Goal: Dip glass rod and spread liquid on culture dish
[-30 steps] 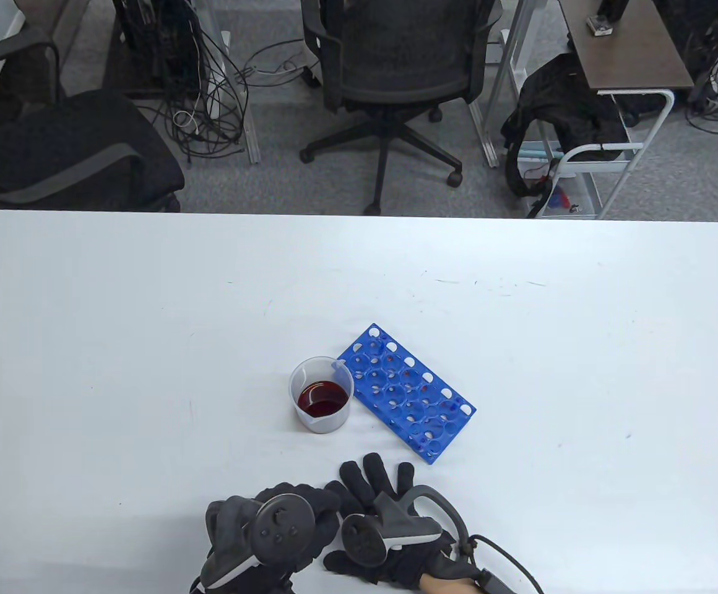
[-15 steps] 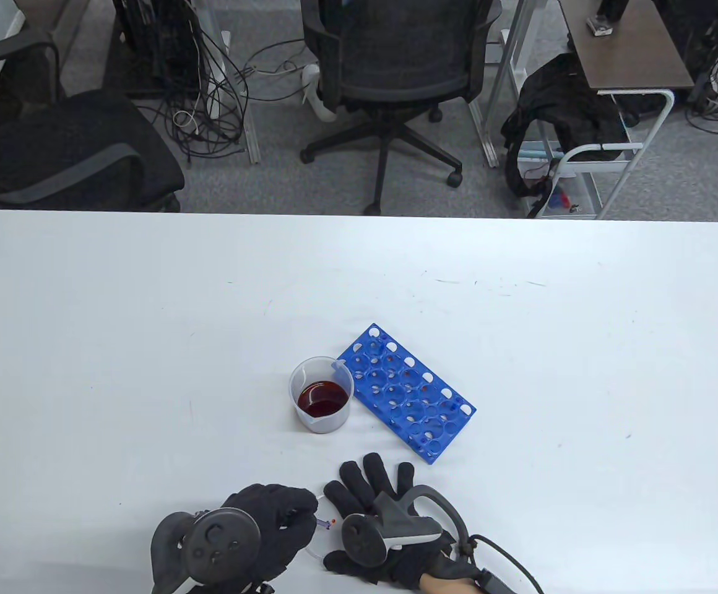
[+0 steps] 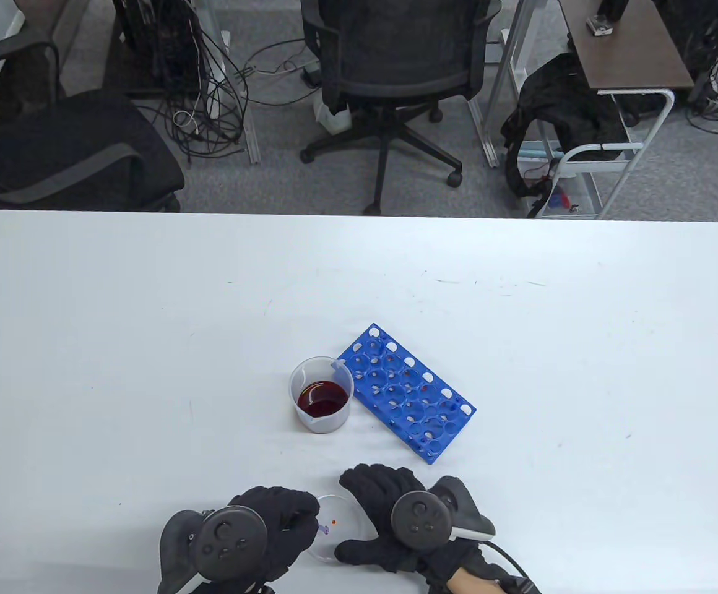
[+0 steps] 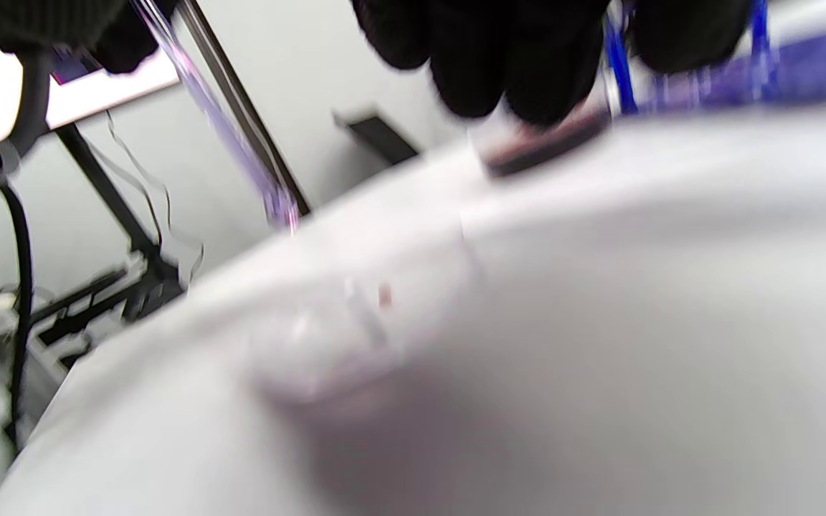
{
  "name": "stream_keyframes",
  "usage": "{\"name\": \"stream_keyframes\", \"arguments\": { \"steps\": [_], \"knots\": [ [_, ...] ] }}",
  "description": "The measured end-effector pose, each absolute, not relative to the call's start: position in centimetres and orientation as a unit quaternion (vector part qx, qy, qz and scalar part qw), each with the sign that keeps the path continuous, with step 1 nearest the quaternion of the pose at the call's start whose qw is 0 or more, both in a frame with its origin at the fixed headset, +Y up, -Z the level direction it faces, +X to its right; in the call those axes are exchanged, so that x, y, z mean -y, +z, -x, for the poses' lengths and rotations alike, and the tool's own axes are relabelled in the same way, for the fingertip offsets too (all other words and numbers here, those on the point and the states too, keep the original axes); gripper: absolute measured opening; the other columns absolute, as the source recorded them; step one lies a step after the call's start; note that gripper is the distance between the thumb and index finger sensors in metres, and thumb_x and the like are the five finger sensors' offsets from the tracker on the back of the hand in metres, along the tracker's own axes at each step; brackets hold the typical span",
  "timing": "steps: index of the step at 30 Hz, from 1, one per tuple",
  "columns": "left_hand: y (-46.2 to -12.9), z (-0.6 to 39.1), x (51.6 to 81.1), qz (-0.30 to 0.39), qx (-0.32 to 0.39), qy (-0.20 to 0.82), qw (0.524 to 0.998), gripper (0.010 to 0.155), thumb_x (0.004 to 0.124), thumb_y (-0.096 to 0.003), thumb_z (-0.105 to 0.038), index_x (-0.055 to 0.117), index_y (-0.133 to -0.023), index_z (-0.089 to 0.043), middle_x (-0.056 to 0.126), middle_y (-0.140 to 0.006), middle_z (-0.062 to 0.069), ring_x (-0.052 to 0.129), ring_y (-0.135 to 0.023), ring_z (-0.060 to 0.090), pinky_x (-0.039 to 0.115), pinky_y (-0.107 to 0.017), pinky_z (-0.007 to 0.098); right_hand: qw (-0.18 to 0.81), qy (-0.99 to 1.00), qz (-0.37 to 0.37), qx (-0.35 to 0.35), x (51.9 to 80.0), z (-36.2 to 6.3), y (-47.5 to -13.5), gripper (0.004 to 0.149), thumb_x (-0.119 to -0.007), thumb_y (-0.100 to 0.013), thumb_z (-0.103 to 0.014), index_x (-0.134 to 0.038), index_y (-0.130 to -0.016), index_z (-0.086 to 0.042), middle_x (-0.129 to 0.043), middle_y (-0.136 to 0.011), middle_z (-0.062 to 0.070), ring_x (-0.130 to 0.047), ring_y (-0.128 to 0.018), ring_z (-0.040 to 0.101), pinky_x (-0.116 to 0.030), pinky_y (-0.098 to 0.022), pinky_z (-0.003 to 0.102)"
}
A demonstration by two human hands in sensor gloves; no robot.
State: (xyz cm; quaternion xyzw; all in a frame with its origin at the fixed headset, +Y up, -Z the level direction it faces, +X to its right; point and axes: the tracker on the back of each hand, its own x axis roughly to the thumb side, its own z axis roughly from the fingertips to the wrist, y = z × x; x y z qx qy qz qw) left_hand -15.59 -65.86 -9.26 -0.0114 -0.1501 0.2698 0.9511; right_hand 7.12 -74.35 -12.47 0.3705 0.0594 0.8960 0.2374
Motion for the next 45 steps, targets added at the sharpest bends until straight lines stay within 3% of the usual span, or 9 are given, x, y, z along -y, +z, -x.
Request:
{"name": "stream_keyframes", "arguments": {
  "steps": [2, 4, 11, 18, 22, 25, 32, 38, 45],
  "knots": [
    [-9.3, 15.3, 66.0, 0.016, 0.152, 0.266, 0.952, 0.036, 0.093, -0.0452, -0.045, 0.098, -0.072, -0.021, 0.106, -0.065, 0.003, 0.108, -0.046, 0.029, 0.093, -0.039, 0.04, 0.237, 0.902, -0.36, 0.009, 73.0, -6.6, -11.3, 0.093, -0.066, -0.05, -0.073, -0.055, -0.109, -0.003, -0.077, -0.095, 0.018, -0.086, -0.068, 0.029, -0.081, -0.045, 0.04],
    [-9.2, 14.9, 66.2, 0.021, 0.159, 0.271, 0.949, 0.036, 0.093, -0.0451, -0.045, 0.098, -0.072, -0.021, 0.106, -0.065, 0.003, 0.108, -0.046, 0.029, 0.093, -0.039, 0.04, 0.241, 0.905, -0.348, 0.053, 72.2, -5.7, -10.1, 0.084, -0.07, -0.049, -0.069, -0.063, -0.104, -0.005, -0.086, -0.082, 0.01, -0.092, -0.05, 0.017, -0.084, -0.031, 0.028],
    [-9.0, 14.2, 66.3, 0.013, 0.179, 0.292, 0.939, 0.037, 0.093, -0.0454, -0.043, 0.097, -0.073, -0.019, 0.105, -0.066, 0.005, 0.107, -0.047, 0.03, 0.092, -0.039, 0.041, 0.279, 0.898, -0.31, 0.139, 71.9, -3.7, -8.4, 0.052, -0.079, -0.05, -0.047, -0.083, -0.082, -0.006, -0.096, -0.053, 0.0, -0.093, -0.024, 0.006, -0.082, -0.011, 0.021],
    [-8.8, 14.6, 66.0, 0.025, 0.187, 0.296, 0.936, 0.04, 0.089, -0.0475, -0.047, 0.096, -0.077, -0.021, 0.104, -0.072, 0.004, 0.108, -0.052, 0.031, 0.092, -0.043, 0.041, 0.235, 0.896, -0.333, 0.175, 71.3, -3.9, -8.2, 0.048, -0.079, -0.052, -0.045, -0.083, -0.08, -0.007, -0.097, -0.053, -0.002, -0.094, -0.024, 0.004, -0.083, -0.01, 0.019],
    [-9.1, 15.5, 66.2, 0.049, 0.192, 0.351, 0.915, 0.052, 0.077, -0.0506, -0.058, 0.095, -0.083, -0.022, 0.101, -0.079, 0.009, 0.105, -0.058, 0.036, 0.089, -0.045, 0.045, 0.209, 0.896, -0.338, 0.197, 70.8, -4.4, -8.1, 0.046, -0.08, -0.052, -0.045, -0.083, -0.08, -0.008, -0.097, -0.052, -0.002, -0.094, -0.023, 0.004, -0.083, -0.01, 0.018],
    [-9.0, 16.6, 65.7, 0.002, 0.166, 0.335, 0.928, 0.065, 0.075, -0.0489, -0.064, 0.086, -0.095, -0.019, 0.094, -0.092, 0.011, 0.1, -0.074, 0.041, 0.085, -0.056, 0.052, 0.205, 0.901, -0.323, 0.204, 70.6, -5.5, -8.3, 0.044, -0.08, -0.053, -0.044, -0.083, -0.08, -0.009, -0.097, -0.053, -0.001, -0.094, -0.023, 0.004, -0.083, -0.01, 0.018],
    [-10.3, 19.5, 66.6, 0.019, 0.09, 0.251, 0.964, 0.087, 0.071, -0.0468, -0.073, 0.047, -0.119, -0.031, 0.04, -0.125, 0.02, 0.045, -0.11, 0.064, 0.048, -0.074, 0.079, 0.251, 0.902, -0.253, 0.242, 68.8, -10.0, -9.6, 0.042, -0.08, -0.055, -0.043, -0.084, -0.081, -0.01, -0.098, -0.052, 0.0, -0.094, -0.023, 0.004, -0.083, -0.01, 0.018],
    [-13.1, 21.8, 69.8, 0.131, 0.005, 0.122, 0.984, 0.099, 0.067, -0.0458, -0.077, 0.012, -0.116, -0.034, 0.003, -0.12, 0.02, 0.009, -0.106, 0.065, 0.023, -0.067, 0.086, 0.283, 0.894, -0.199, 0.283, 66.8, -13.1, -10.5, 0.038, -0.077, -0.058, -0.042, -0.084, -0.079, -0.011, -0.097, -0.052, 0.003, -0.094, -0.023, 0.006, -0.083, -0.01, 0.018],
    [-13.6, 22.2, 71.0, 0.165, 0.003, 0.111, 0.98, 0.1, 0.067, -0.045, -0.077, 0.008, -0.114, -0.035, -0.002, -0.117, 0.019, 0.003, -0.105, 0.063, 0.019, -0.066, 0.086, 0.281, 0.906, -0.157, 0.274, 65.4, -12.9, -13.8, 0.037, -0.078, -0.058, -0.041, -0.083, -0.081, -0.012, -0.099, -0.058, 0.006, -0.096, -0.026, 0.007, -0.085, -0.011, 0.018]
  ]
}}
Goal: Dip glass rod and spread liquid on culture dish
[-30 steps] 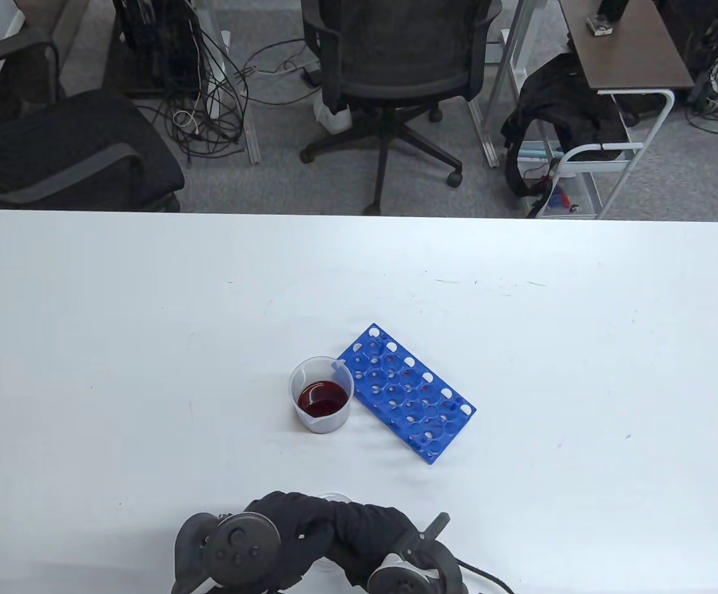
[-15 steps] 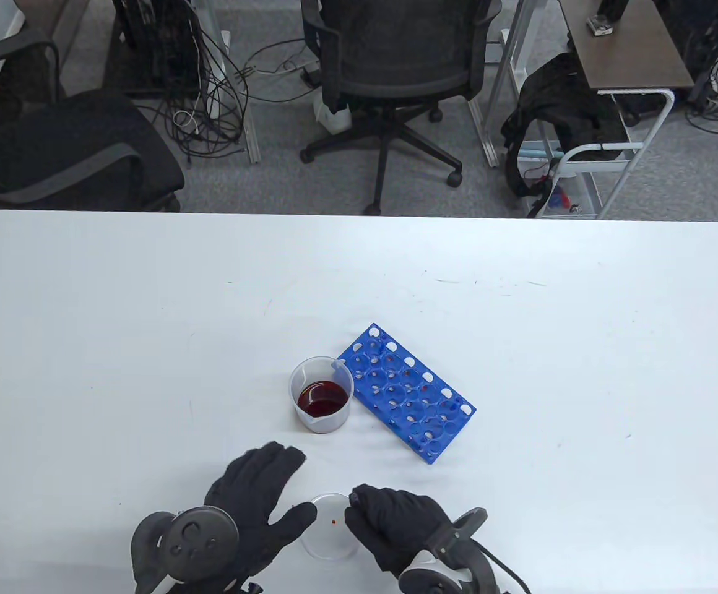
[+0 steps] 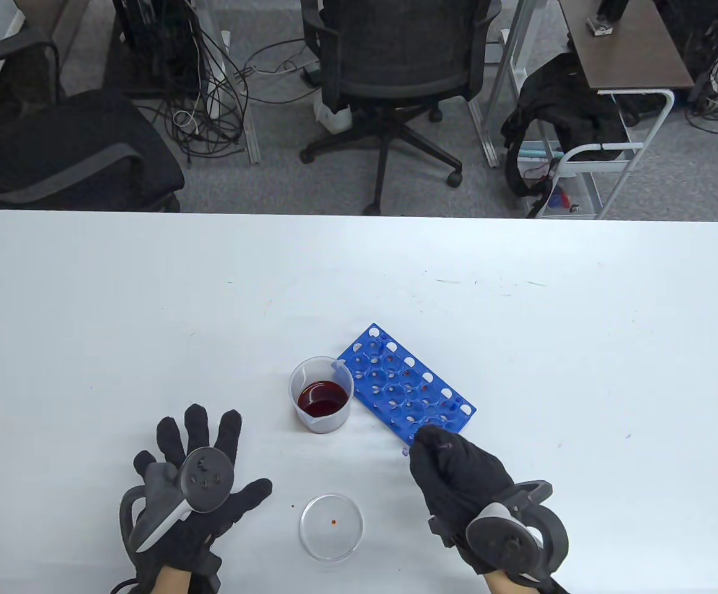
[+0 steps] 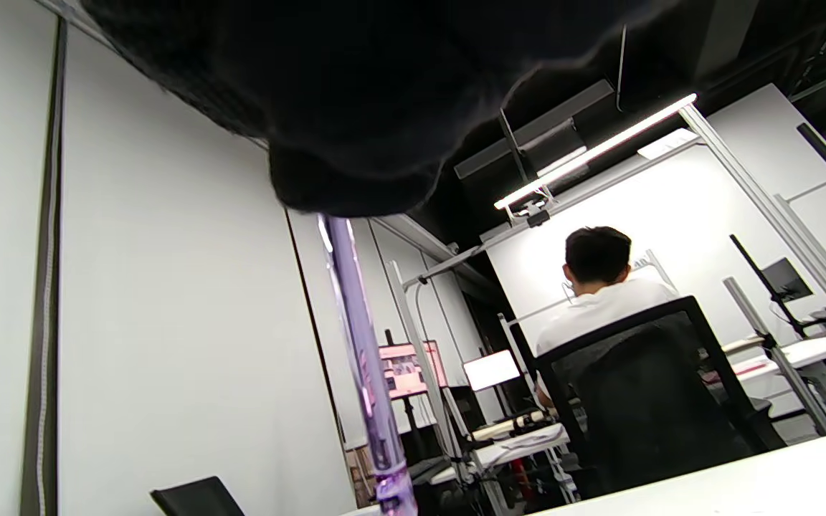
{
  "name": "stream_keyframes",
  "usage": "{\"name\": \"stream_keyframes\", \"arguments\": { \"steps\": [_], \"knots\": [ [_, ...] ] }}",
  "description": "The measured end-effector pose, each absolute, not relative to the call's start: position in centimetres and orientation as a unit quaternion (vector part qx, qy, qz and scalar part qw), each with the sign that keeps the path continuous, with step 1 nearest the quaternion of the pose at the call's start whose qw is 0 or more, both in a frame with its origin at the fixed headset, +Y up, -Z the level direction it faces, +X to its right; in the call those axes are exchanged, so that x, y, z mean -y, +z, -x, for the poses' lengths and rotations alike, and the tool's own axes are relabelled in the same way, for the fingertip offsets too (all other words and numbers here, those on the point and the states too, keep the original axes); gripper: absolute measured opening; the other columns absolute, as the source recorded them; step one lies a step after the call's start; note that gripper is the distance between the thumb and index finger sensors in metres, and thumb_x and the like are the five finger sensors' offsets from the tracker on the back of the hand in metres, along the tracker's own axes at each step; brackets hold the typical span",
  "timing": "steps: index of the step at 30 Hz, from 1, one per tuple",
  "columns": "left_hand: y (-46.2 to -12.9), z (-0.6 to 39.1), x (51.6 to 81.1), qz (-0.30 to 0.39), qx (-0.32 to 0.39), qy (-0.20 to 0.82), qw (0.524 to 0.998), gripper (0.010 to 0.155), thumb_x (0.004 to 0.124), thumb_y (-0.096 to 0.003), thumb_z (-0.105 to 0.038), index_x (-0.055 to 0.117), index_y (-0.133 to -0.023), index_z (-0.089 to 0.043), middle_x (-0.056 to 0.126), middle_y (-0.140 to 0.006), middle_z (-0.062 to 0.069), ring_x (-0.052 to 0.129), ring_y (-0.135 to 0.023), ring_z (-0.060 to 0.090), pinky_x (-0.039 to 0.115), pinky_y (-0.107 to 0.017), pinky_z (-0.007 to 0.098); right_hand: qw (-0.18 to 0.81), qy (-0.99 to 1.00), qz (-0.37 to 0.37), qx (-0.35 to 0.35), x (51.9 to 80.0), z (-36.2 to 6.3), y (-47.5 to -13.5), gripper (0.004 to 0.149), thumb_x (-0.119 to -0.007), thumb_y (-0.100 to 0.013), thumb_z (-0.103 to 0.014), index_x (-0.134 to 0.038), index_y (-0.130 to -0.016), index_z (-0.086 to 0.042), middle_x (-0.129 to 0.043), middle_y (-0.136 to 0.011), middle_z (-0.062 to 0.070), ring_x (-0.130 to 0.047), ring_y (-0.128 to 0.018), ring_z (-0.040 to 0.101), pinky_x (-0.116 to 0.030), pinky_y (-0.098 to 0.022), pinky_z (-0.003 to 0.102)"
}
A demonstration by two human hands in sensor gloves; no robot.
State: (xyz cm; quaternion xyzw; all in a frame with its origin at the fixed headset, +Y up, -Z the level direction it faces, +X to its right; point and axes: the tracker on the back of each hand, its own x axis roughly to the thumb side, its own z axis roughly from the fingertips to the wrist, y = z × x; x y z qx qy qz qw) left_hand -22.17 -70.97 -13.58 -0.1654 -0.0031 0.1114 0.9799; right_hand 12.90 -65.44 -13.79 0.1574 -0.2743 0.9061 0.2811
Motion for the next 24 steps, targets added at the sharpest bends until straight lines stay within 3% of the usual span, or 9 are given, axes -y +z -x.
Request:
{"name": "stream_keyframes", "arguments": {
  "steps": [10, 24],
  "knots": [
    [-13.5, 21.9, 70.9, 0.17, 0.02, 0.115, 0.979, 0.102, 0.066, -0.0442, -0.078, 0.005, -0.113, -0.035, -0.004, -0.117, 0.019, 0.002, -0.105, 0.062, 0.018, -0.066, 0.086, 0.261, 0.943, -0.1, 0.181, 66.6, -9.2, -20.8, 0.037, -0.081, -0.056, -0.041, -0.084, -0.083, -0.014, -0.1, -0.063, 0.007, -0.096, -0.027, 0.006, -0.085, -0.011, 0.018],
    [-13.3, 21.8, 70.6, 0.165, 0.031, 0.12, 0.978, 0.1, 0.067, -0.0446, -0.077, 0.008, -0.114, -0.034, -0.001, -0.117, 0.019, 0.004, -0.106, 0.062, 0.019, -0.066, 0.085, 0.211, 0.971, -0.066, 0.091, 70.4, -7.6, -24.1, 0.039, -0.083, -0.055, -0.041, -0.084, -0.084, -0.014, -0.1, -0.065, 0.007, -0.096, -0.027, 0.008, -0.084, -0.012, 0.02]
  ]
}}
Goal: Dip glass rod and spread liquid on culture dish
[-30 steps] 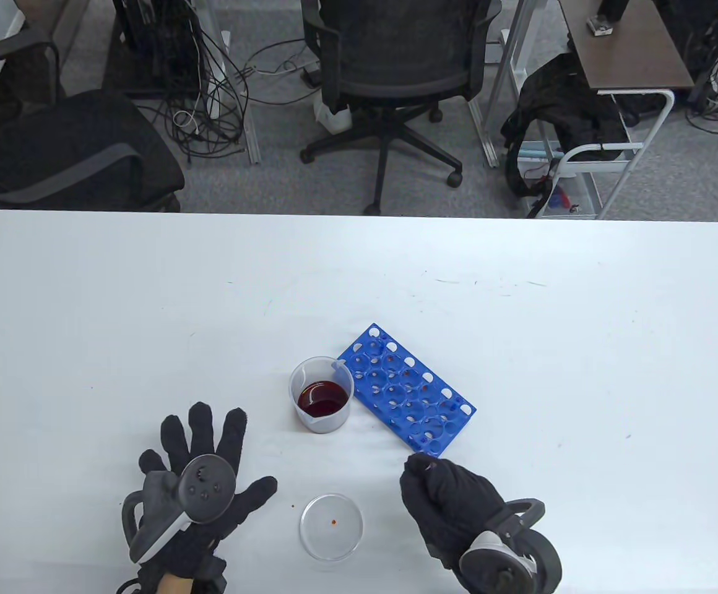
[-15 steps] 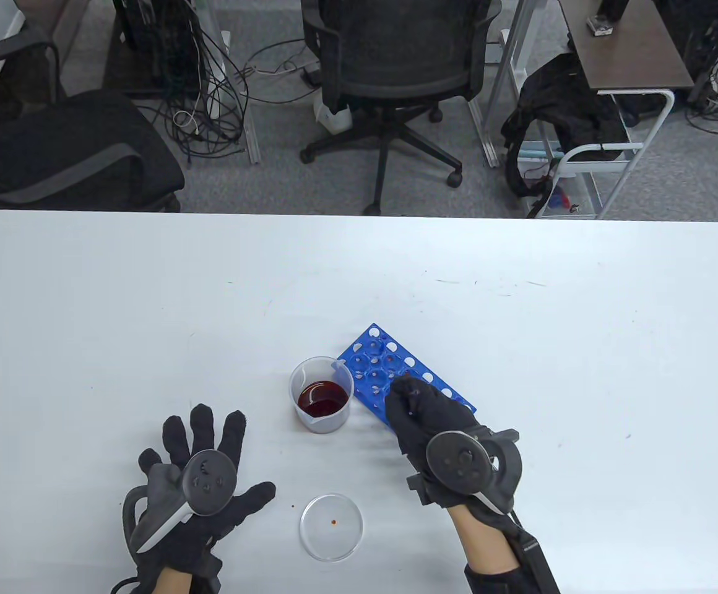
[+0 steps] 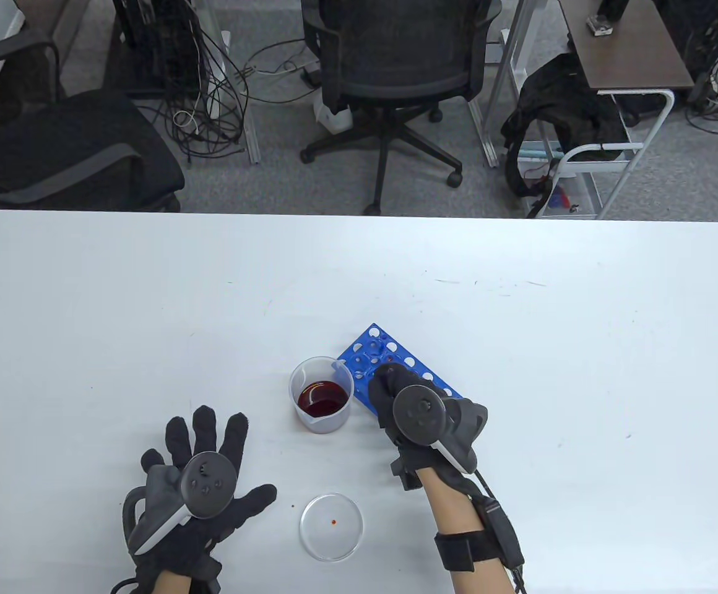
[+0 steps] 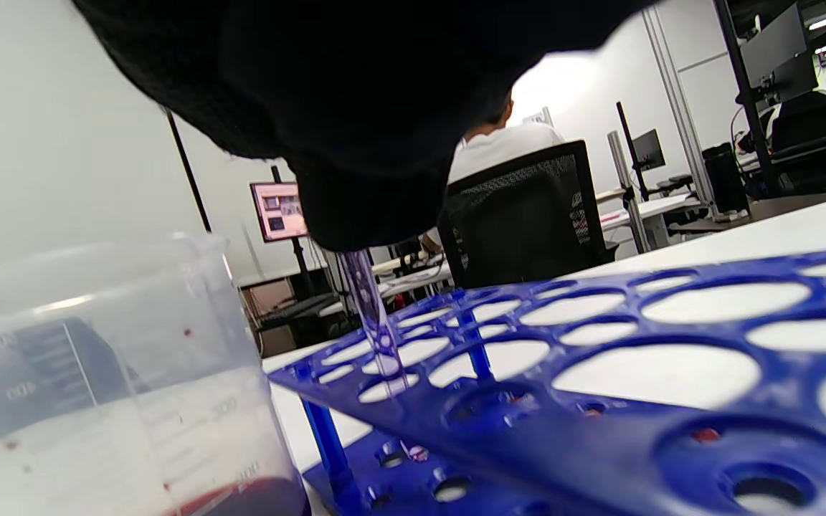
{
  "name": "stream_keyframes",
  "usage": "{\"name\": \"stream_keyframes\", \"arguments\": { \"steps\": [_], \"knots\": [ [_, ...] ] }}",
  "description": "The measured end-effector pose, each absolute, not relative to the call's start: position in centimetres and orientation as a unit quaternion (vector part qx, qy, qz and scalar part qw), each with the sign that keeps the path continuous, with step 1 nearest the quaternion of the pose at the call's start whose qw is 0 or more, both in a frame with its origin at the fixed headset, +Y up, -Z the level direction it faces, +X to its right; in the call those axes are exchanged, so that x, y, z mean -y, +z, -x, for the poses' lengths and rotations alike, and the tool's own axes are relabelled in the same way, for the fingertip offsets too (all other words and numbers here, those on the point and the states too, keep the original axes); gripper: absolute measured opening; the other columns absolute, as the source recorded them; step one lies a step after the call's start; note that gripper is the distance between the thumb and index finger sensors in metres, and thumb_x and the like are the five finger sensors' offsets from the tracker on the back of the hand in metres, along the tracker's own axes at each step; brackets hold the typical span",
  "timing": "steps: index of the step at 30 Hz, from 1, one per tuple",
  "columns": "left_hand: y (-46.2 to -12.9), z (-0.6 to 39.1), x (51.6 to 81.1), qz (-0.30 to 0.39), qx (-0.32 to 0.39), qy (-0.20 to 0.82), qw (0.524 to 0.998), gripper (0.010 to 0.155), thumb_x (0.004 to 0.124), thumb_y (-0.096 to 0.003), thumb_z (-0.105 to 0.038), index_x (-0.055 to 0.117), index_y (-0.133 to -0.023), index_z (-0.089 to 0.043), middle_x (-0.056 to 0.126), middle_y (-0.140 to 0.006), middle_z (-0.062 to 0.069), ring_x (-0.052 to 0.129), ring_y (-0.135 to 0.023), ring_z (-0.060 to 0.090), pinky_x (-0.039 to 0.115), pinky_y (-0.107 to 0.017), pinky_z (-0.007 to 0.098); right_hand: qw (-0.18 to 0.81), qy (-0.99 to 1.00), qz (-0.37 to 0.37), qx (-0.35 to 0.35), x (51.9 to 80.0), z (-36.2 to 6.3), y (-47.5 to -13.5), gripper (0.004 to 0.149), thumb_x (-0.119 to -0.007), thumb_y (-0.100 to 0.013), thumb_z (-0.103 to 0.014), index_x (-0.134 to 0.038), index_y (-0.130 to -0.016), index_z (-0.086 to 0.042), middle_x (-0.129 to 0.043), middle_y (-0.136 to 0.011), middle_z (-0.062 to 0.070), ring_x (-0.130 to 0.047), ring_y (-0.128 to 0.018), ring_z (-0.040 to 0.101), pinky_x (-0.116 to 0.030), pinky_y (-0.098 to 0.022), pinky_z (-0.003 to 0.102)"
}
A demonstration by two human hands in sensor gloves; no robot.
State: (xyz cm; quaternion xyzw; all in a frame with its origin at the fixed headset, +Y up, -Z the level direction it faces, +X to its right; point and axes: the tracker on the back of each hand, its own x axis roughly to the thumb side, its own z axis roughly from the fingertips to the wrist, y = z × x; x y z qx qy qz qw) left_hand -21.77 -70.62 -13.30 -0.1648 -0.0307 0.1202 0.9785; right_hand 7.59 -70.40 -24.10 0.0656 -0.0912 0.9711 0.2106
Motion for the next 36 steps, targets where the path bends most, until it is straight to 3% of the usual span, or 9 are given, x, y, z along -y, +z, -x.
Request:
{"name": "stream_keyframes", "arguments": {
  "steps": [6, 18, 22, 24, 26, 28, 32, 36],
  "knots": [
    [-13.2, 21.6, 70.7, 0.165, 0.037, 0.119, 0.978, 0.1, 0.067, -0.0446, -0.077, 0.009, -0.114, -0.034, 0.0, -0.117, 0.02, 0.004, -0.106, 0.062, 0.019, -0.066, 0.085, 0.225, 0.971, -0.053, 0.066, 71.9, -7.9, -24.8, 0.04, -0.083, -0.055, -0.04, -0.084, -0.084, -0.012, -0.1, -0.066, 0.008, -0.096, -0.027, 0.009, -0.084, -0.012, 0.02],
    [-13.2, 21.1, 71.1, 0.179, 0.039, 0.112, 0.977, 0.099, 0.067, -0.0449, -0.077, 0.01, -0.114, -0.033, 0.001, -0.118, 0.02, 0.006, -0.106, 0.061, 0.02, -0.067, 0.085, 0.202, 0.976, -0.073, 0.037, 71.9, -7.9, -24.7, 0.042, -0.081, -0.056, -0.04, -0.082, -0.086, -0.012, -0.099, -0.069, 0.009, -0.097, -0.033, 0.013, -0.084, -0.015, 0.023],
    [-13.3, 21.1, 71.1, 0.181, 0.04, 0.113, 0.976, 0.1, 0.067, -0.045, -0.077, 0.01, -0.114, -0.033, 0.001, -0.118, 0.02, 0.006, -0.106, 0.062, 0.02, -0.067, 0.085, 0.186, 0.979, -0.076, 0.011, 71.8, -8.4, -24.2, 0.056, -0.079, -0.056, -0.045, -0.072, -0.098, -0.008, -0.091, -0.083, 0.014, -0.096, -0.046, 0.019, -0.085, -0.025, 0.029],
    [-13.2, 20.8, 71.1, 0.179, 0.045, 0.109, 0.977, 0.1, 0.067, -0.0449, -0.077, 0.01, -0.114, -0.033, 0.001, -0.118, 0.019, 0.006, -0.106, 0.061, 0.02, -0.067, 0.085, 0.197, 0.977, -0.083, 0.023, 71.2, -9.1, -23.1, 0.069, -0.078, -0.056, -0.05, -0.061, -0.105, -0.005, -0.08, -0.095, 0.02, -0.092, -0.064, 0.03, -0.084, -0.038, 0.04],
    [-13.1, 20.6, 71.0, 0.178, 0.051, 0.104, 0.977, 0.1, 0.067, -0.0445, -0.077, 0.01, -0.114, -0.034, 0.001, -0.118, 0.019, 0.005, -0.106, 0.061, 0.019, -0.067, 0.085, 0.201, 0.974, -0.101, 0.025, 70.5, -9.7, -21.8, 0.084, -0.076, -0.055, -0.056, -0.045, -0.113, -0.002, -0.061, -0.107, 0.03, -0.077, -0.084, 0.045, -0.075, -0.054, 0.057],
    [-13.0, 20.3, 70.9, 0.175, 0.059, 0.1, 0.978, 0.1, 0.067, -0.0443, -0.077, 0.009, -0.114, -0.034, 0.0, -0.118, 0.019, 0.005, -0.106, 0.061, 0.019, -0.066, 0.085, 0.179, 0.975, -0.125, 0.032, 69.5, -10.3, -20.1, 0.096, -0.073, -0.055, -0.062, -0.032, -0.116, -0.002, -0.044, -0.114, 0.034, -0.06, -0.095, 0.057, -0.063, -0.061, 0.069],
    [-12.7, 19.8, 70.7, 0.164, 0.084, 0.104, 0.977, 0.101, 0.066, -0.0441, -0.077, 0.006, -0.113, -0.035, -0.002, -0.117, 0.018, 0.002, -0.106, 0.061, 0.017, -0.066, 0.085, 0.138, 0.976, -0.162, 0.045, 67.9, -11.2, -16.3, 0.107, -0.067, -0.053, -0.072, -0.016, -0.117, -0.002, -0.025, -0.118, 0.037, -0.036, -0.101, 0.068, -0.047, -0.063, 0.083],
    [-12.4, 19.1, 70.5, 0.153, 0.107, 0.101, 0.977, 0.102, 0.065, -0.0434, -0.079, 0.001, -0.111, -0.036, -0.005, -0.117, 0.017, -0.001, -0.106, 0.06, 0.015, -0.066, 0.086, 0.138, 0.967, -0.213, -0.002, 67.8, -11.1, -12.9, 0.111, -0.061, -0.051, -0.078, -0.005, -0.117, -0.008, -0.008, -0.117, 0.037, -0.014, -0.101, 0.07, -0.032, -0.059, 0.091]
  ]
}}
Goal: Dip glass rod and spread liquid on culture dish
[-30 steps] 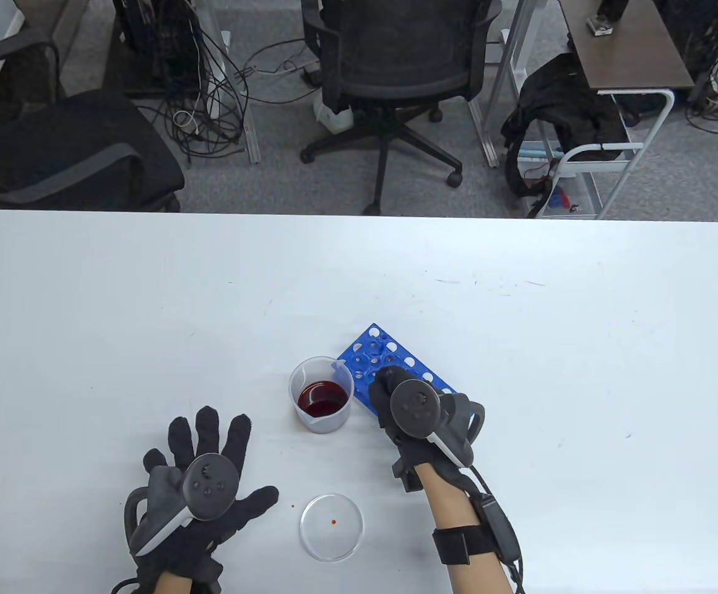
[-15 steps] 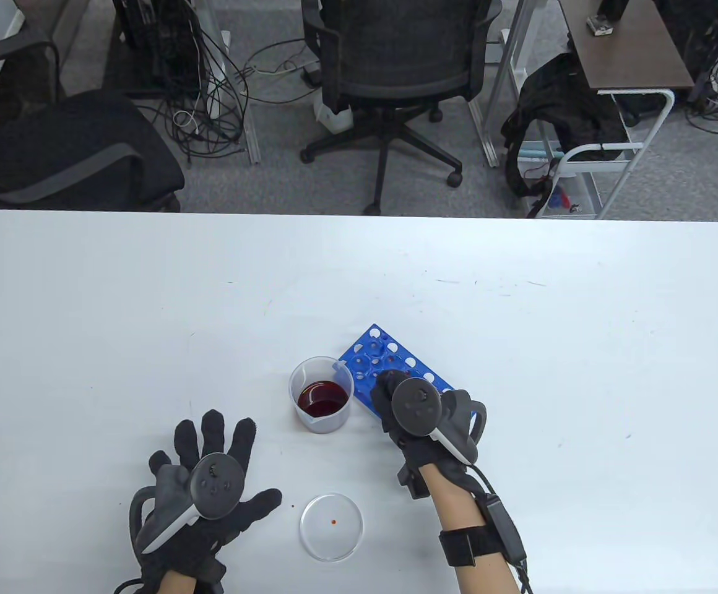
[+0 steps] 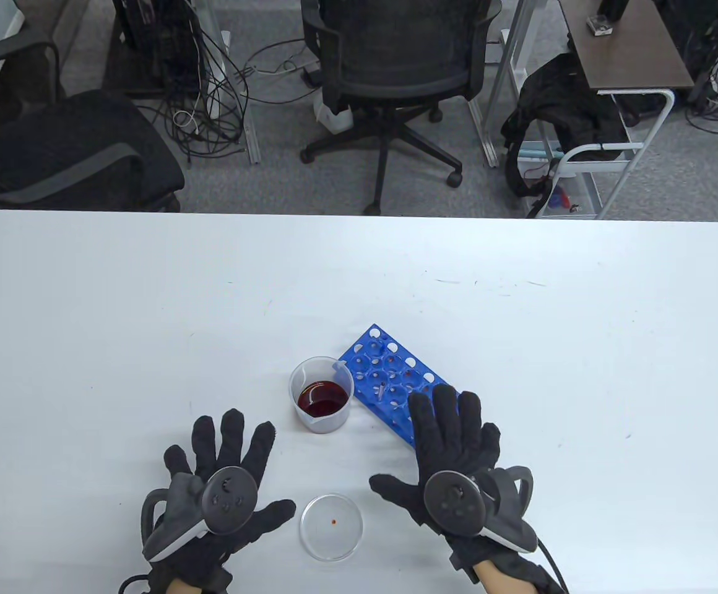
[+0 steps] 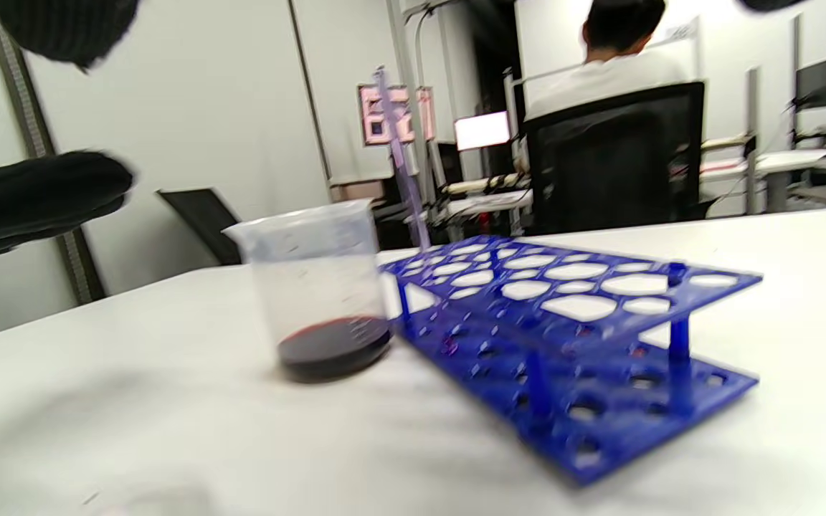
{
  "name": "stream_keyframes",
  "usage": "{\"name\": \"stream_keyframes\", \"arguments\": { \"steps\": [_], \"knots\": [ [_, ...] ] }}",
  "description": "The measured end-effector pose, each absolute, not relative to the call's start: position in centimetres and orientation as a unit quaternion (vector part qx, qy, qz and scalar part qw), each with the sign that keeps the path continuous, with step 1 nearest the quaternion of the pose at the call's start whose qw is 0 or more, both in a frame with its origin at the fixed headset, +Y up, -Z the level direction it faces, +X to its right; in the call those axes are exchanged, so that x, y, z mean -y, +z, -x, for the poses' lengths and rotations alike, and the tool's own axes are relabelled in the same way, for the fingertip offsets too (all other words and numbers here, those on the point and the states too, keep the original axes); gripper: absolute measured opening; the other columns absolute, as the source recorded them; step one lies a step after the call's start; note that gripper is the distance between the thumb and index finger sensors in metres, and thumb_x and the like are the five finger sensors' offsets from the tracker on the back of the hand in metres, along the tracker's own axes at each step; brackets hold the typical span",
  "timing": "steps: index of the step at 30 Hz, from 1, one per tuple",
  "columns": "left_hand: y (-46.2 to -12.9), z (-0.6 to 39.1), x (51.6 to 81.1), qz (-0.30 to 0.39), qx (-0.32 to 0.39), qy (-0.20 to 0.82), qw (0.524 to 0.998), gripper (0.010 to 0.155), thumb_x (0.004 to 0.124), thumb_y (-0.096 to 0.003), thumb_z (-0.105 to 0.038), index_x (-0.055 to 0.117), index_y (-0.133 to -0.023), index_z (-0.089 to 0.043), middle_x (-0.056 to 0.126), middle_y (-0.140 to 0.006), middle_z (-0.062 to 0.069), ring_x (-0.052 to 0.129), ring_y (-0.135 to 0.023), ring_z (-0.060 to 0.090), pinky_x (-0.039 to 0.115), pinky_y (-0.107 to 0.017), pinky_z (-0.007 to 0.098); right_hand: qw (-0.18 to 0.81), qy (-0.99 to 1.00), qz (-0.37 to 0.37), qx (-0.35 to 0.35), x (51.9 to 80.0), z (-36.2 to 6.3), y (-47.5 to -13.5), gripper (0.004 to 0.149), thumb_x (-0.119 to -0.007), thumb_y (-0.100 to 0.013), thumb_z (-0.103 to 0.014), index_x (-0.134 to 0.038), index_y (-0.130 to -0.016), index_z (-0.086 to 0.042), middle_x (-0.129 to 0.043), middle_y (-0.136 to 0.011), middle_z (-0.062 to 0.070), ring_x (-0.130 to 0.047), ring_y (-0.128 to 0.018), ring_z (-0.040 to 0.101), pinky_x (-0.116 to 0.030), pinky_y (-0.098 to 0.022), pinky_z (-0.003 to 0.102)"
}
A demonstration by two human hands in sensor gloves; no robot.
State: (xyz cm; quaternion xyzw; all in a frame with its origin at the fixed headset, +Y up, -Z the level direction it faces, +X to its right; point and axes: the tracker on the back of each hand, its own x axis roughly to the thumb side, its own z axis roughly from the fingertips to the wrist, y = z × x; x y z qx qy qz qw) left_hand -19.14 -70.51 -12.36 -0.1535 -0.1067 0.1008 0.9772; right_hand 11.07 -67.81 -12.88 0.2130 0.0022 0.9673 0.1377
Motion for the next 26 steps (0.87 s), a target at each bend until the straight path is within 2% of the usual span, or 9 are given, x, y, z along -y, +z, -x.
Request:
{"name": "stream_keyframes", "arguments": {
  "steps": [3, 7, 8, 9, 10, 12, 15, 17, 26],
  "knots": [
    [-12.3, 18.6, 70.8, 0.16, 0.112, 0.093, 0.976, 0.102, 0.064, -0.0434, -0.079, 0.0, -0.11, -0.036, -0.006, -0.116, 0.017, -0.001, -0.106, 0.06, 0.015, -0.066, 0.085, 0.112, 0.962, -0.247, -0.026, 69.1, -10.1, -11.3, 0.111, -0.056, -0.05, -0.08, -0.001, -0.115, -0.008, -0.002, -0.116, 0.035, -0.007, -0.099, 0.069, -0.026, -0.056, 0.092],
    [-12.3, 18.1, 71.0, 0.169, 0.115, 0.084, 0.975, 0.102, 0.064, -0.0435, -0.079, 0.0, -0.11, -0.036, -0.005, -0.116, 0.017, 0.0, -0.106, 0.06, 0.016, -0.066, 0.085, 0.084, 0.963, -0.251, -0.044, 71.9, -9.0, -10.7, 0.111, -0.048, -0.05, -0.083, 0.004, -0.112, -0.007, 0.003, -0.114, 0.034, -0.002, -0.098, 0.067, -0.021, -0.054, 0.092],
    [-12.3, 18.1, 71.0, 0.169, 0.115, 0.084, 0.975, 0.102, 0.064, -0.0435, -0.079, 0.001, -0.11, -0.036, -0.005, -0.116, 0.017, 0.0, -0.106, 0.06, 0.016, -0.066, 0.085, 0.087, 0.962, -0.251, -0.068, 72.2, -8.9, -10.7, 0.111, -0.048, -0.05, -0.083, 0.004, -0.112, -0.007, 0.003, -0.114, 0.034, -0.002, -0.097, 0.067, -0.02, -0.054, 0.092],
    [-12.3, 18.1, 71.0, 0.17, 0.114, 0.085, 0.975, 0.102, 0.064, -0.0434, -0.079, 0.001, -0.11, -0.036, -0.005, -0.116, 0.017, 0.0, -0.106, 0.06, 0.016, -0.066, 0.085, 0.089, 0.96, -0.25, -0.087, 72.4, -8.9, -10.8, 0.11, -0.046, -0.05, -0.082, 0.005, -0.111, -0.007, 0.008, -0.113, 0.033, 0.003, -0.096, 0.067, -0.017, -0.054, 0.092],
    [-12.3, 18.2, 71.0, 0.168, 0.112, 0.088, 0.975, 0.102, 0.064, -0.0435, -0.079, 0.001, -0.11, -0.035, -0.005, -0.116, 0.017, 0.0, -0.106, 0.06, 0.016, -0.066, 0.085, 0.081, 0.963, -0.245, -0.075, 72.4, -9.1, -10.8, 0.107, -0.045, -0.051, -0.082, 0.002, -0.111, -0.007, 0.01, -0.112, 0.033, 0.005, -0.096, 0.066, -0.016, -0.054, 0.091],
    [-12.3, 18.3, 70.9, 0.167, 0.108, 0.095, 0.975, 0.101, 0.064, -0.0436, -0.079, 0.001, -0.11, -0.035, -0.004, -0.116, 0.017, 0.001, -0.106, 0.06, 0.017, -0.066, 0.085, 0.078, 0.965, -0.244, -0.05, 72.6, -9.3, -10.9, 0.11, -0.046, -0.051, -0.082, 0.005, -0.111, -0.007, 0.003, -0.113, 0.033, 0.0, -0.097, 0.066, -0.019, -0.054, 0.091],
    [-12.5, 18.3, 70.9, 0.173, 0.107, 0.103, 0.974, 0.101, 0.064, -0.0438, -0.078, 0.003, -0.111, -0.035, -0.003, -0.117, 0.018, 0.002, -0.106, 0.06, 0.018, -0.066, 0.085, 0.097, 0.962, -0.245, -0.076, 73.0, -9.8, -11.0, 0.109, -0.046, -0.051, -0.081, 0.005, -0.111, -0.007, 0.007, -0.113, 0.033, 0.002, -0.096, 0.066, -0.017, -0.054, 0.091],
    [-12.6, 18.2, 71.0, 0.176, 0.104, 0.103, 0.973, 0.101, 0.064, -0.0441, -0.078, 0.003, -0.111, -0.035, -0.003, -0.117, 0.018, 0.002, -0.106, 0.06, 0.018, -0.066, 0.085, 0.099, 0.961, -0.248, -0.076, 73.1, -10.1, -11.1, 0.109, -0.047, -0.051, -0.081, 0.005, -0.111, -0.007, 0.003, -0.113, 0.033, 0.002, -0.096, 0.066, -0.017, -0.054, 0.091],
    [-12.2, 18.2, 71.3, 0.175, 0.096, 0.094, 0.975, 0.101, 0.065, -0.0436, -0.078, 0.003, -0.111, -0.035, -0.003, -0.117, 0.018, 0.001, -0.106, 0.06, 0.017, -0.066, 0.085, 0.075, 0.962, -0.25, -0.075, 73.4, -9.3, -10.9, 0.108, -0.047, -0.051, -0.081, 0.004, -0.111, -0.007, 0.007, -0.112, 0.033, 0.003, -0.096, 0.066, -0.017, -0.054, 0.091]
  ]
}}
